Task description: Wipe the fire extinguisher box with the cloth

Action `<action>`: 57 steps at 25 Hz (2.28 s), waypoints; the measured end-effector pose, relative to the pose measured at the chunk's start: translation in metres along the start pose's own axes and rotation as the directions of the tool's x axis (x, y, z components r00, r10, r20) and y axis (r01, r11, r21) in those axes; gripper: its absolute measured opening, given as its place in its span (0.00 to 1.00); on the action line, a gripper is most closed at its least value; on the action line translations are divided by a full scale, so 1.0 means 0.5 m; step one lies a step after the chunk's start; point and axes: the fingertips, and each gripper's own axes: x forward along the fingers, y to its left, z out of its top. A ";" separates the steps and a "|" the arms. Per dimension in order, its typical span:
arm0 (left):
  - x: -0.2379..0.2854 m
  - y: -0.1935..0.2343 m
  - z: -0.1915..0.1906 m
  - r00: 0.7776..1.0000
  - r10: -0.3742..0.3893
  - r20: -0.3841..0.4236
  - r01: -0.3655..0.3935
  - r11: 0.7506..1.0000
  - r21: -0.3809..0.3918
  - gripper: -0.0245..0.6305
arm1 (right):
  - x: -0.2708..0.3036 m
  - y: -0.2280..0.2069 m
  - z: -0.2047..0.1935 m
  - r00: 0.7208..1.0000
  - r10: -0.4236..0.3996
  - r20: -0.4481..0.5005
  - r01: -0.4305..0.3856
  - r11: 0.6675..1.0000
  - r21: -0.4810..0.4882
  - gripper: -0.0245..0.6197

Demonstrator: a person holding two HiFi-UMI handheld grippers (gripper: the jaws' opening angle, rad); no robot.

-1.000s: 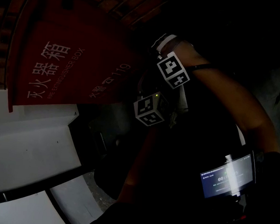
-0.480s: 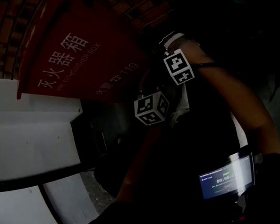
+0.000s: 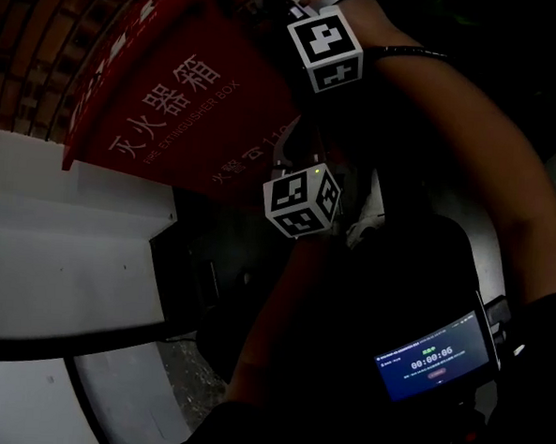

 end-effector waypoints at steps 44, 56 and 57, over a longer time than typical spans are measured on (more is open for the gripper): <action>-0.021 0.088 -0.273 0.990 0.088 -0.107 -0.086 0.996 0.026 0.04 | 0.099 0.736 0.013 0.896 0.440 -0.064 -0.445 0.891 -0.096 0.11; -0.031 0.100 -0.267 0.994 0.073 -0.080 -0.071 0.997 0.027 0.04 | 0.079 0.768 -0.002 0.862 0.502 -0.071 -0.507 0.859 -0.077 0.12; -0.034 0.102 -0.256 0.995 0.070 -0.068 -0.068 0.997 0.027 0.04 | 0.076 0.748 -0.008 0.869 0.489 -0.073 -0.493 0.868 -0.061 0.12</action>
